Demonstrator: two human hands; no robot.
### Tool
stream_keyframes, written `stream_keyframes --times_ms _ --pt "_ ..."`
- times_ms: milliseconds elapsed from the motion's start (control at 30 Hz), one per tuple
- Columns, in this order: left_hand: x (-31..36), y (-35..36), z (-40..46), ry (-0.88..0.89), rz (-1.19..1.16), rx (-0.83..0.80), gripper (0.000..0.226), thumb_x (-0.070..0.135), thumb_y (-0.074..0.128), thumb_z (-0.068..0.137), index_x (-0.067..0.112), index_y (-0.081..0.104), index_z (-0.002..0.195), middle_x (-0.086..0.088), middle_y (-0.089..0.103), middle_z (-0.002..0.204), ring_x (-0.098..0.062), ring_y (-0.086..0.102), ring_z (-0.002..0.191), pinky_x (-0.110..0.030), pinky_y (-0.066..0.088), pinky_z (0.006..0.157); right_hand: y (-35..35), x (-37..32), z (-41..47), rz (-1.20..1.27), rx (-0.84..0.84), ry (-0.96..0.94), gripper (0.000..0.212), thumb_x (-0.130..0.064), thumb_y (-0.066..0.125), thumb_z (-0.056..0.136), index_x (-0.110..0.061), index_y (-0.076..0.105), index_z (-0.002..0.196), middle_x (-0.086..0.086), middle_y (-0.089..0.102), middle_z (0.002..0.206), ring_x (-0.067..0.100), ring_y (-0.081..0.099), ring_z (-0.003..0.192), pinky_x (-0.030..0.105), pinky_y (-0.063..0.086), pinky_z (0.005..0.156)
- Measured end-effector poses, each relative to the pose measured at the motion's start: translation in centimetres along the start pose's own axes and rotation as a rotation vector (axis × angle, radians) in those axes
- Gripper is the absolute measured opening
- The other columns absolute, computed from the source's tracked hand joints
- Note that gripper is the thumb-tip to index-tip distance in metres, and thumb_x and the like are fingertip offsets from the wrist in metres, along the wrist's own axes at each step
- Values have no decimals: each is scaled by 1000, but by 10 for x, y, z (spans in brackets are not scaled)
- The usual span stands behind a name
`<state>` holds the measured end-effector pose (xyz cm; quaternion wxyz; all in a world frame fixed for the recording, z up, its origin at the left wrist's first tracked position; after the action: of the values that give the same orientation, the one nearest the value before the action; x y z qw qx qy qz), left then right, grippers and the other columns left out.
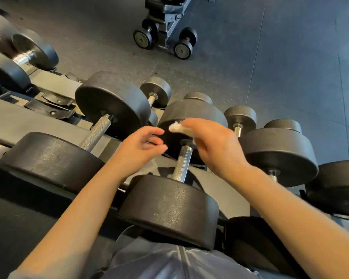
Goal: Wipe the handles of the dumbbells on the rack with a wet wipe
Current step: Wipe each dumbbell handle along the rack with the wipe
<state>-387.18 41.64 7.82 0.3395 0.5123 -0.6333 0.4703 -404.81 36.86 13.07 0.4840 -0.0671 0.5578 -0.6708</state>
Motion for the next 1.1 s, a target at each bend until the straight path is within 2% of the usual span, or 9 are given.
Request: stream_keyframes --times_ms 67,133,267,367,567,767,867,1000,1100 --pt "3 -4 -20 9 65 90 18 29 61 91 41 58 104 7 65 102 -5 63 93 -21 49 84 23 7 -12 -118 -223 -244 28 -5 70 78 -6 68 106 11 67 110 26 63 103 35 51 93" --pt "4 3 -43 13 95 110 10 38 54 93 42 58 101 13 65 100 -1 61 96 -12 45 82 44 11 -28 -41 -469 -260 32 -6 73 76 -8 68 108 10 67 109 28 63 105 43 50 95" --pt "3 16 -71 24 135 175 27 57 41 93 40 61 97 23 66 91 9 57 95 -1 36 76 56 7 -54 89 -630 -402 36 -13 62 86 -7 63 121 11 64 122 23 59 116 35 45 102" --pt "2 13 -69 29 123 221 24 46 41 90 37 62 95 25 65 92 7 59 94 -1 36 75 58 15 -56 111 -731 -479 43 -14 60 91 -8 55 133 9 55 136 19 48 129 32 35 111" --pt "3 14 -64 -26 101 183 21 39 43 93 36 64 92 25 66 89 7 60 92 -1 37 75 52 53 -28 -258 -548 -465 58 -7 79 72 -6 60 126 12 61 127 27 57 120 37 37 104" --pt "0 12 -65 -24 128 240 24 40 41 92 35 65 91 22 67 86 4 61 90 -2 37 74 56 15 -58 160 -635 -435 42 -17 50 89 -9 58 130 7 58 133 20 51 126 30 35 110" --pt "5 12 -69 -13 178 287 24 38 41 91 34 64 90 22 65 89 2 60 91 -3 38 74 55 11 -52 164 -661 -522 39 -21 44 91 -10 64 123 6 64 125 19 58 118 28 39 104" --pt "10 22 -83 -27 287 243 28 50 41 89 36 64 92 26 62 95 4 57 97 -3 37 78 62 34 -21 -241 -588 -524 28 -15 61 83 -9 69 110 8 70 108 26 65 104 37 51 95" --pt "11 29 -90 -37 313 271 37 56 34 85 39 65 92 32 59 101 8 52 103 1 31 83 72 35 -16 -463 -655 -444 24 -13 65 82 -6 69 105 10 70 101 30 65 97 40 52 87"
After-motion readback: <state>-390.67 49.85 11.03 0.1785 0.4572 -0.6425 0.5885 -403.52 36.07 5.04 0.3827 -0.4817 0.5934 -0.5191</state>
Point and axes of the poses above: each hand's wrist, its own z-axis towards the middle knuckle, its own y-axis out of the palm, x = y × z, the point moved 4 cm from there along z, towards the middle knuckle
